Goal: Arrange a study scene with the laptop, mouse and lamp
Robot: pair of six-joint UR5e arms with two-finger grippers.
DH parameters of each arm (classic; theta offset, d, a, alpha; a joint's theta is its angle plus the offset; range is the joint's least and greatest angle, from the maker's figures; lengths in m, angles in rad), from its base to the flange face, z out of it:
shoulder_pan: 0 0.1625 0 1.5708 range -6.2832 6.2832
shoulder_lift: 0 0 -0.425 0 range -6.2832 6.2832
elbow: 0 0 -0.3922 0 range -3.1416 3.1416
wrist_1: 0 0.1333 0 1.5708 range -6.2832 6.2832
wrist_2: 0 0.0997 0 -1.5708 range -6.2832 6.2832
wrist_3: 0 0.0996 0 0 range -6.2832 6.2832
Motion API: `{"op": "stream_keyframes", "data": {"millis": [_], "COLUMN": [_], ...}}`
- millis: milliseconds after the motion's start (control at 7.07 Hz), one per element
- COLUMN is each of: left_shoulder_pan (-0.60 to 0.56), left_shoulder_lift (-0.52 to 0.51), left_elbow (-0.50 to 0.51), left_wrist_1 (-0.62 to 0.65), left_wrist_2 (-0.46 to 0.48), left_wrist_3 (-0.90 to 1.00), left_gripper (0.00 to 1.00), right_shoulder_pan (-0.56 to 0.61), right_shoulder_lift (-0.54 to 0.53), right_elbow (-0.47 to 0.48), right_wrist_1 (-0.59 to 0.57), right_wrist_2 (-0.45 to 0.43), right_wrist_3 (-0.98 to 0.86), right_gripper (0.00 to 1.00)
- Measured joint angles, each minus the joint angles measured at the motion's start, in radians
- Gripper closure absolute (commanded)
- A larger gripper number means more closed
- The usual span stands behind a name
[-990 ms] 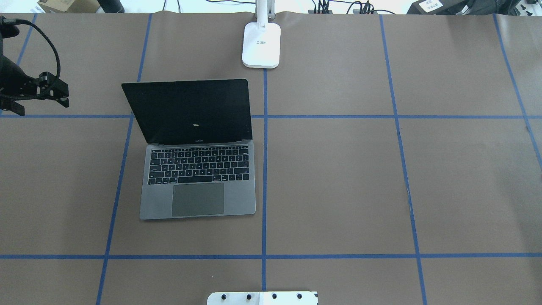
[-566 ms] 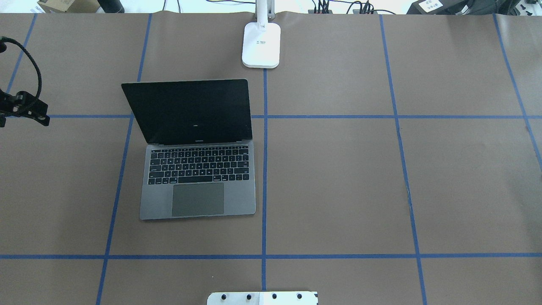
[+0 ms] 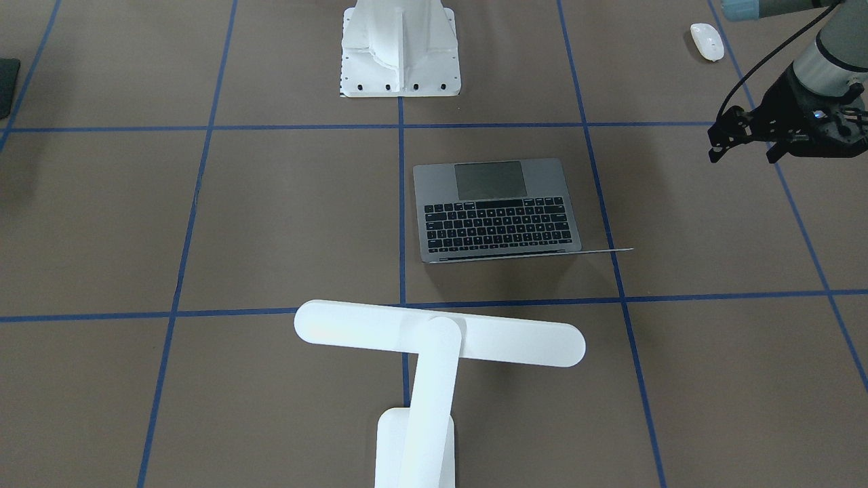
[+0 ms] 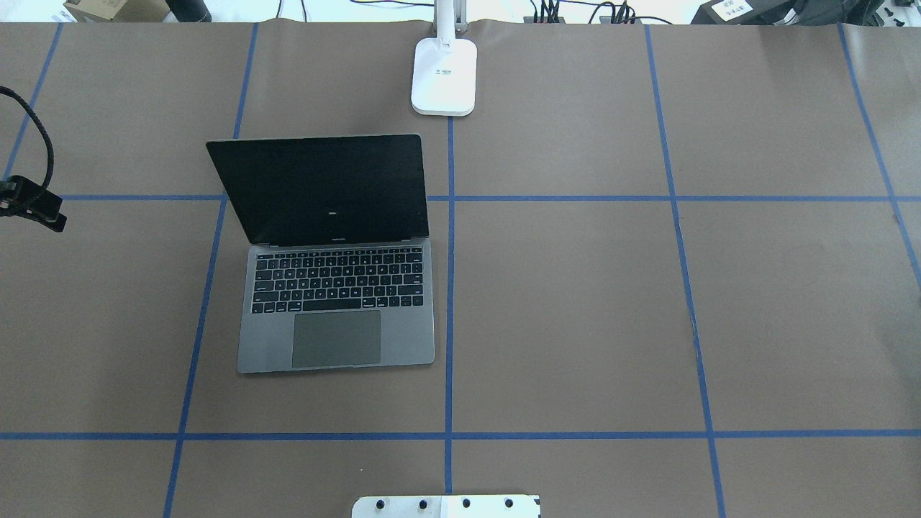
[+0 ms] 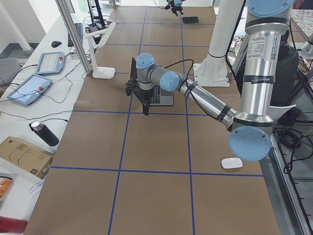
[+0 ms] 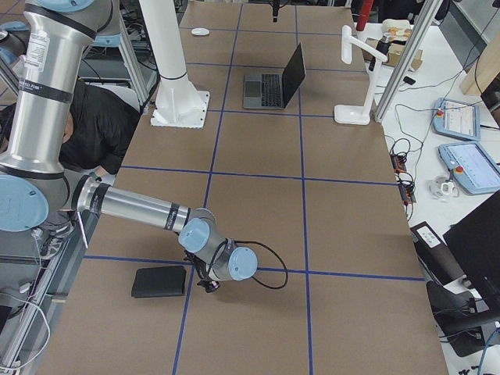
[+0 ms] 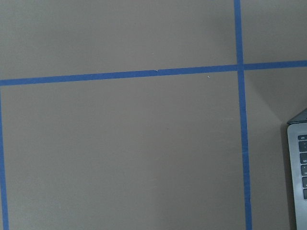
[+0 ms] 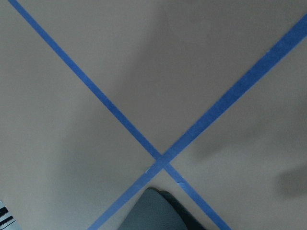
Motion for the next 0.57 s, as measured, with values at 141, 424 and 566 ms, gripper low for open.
{"op": "stream_keyframes", "data": {"millis": [141, 424, 566], "left_shoulder_pan": [-0.001, -0.002, -0.003], "left_shoulder_lift": [0.0, 0.001, 0.002], "left_elbow": [-0.001, -0.001, 0.0], "left_wrist_1": [0.0, 0.0, 0.0], "left_wrist_2": [0.0, 0.0, 0.0], "left_wrist_3": [0.001, 0.001, 0.001], "left_gripper": [0.0, 0.0, 0.0], "right_shoulder_pan": [-0.024, -0.057, -0.066], "right_shoulder_lift": [0.0, 0.0, 0.0], "right_elbow": [-0.013, -0.037, -0.043], "right_wrist_1": [0.0, -0.001, -0.001], "right_wrist_2": [0.002, 0.006, 0.009], "right_wrist_3": [0.0, 0.0, 0.0], "right_gripper": [0.0, 0.01, 0.01]}}
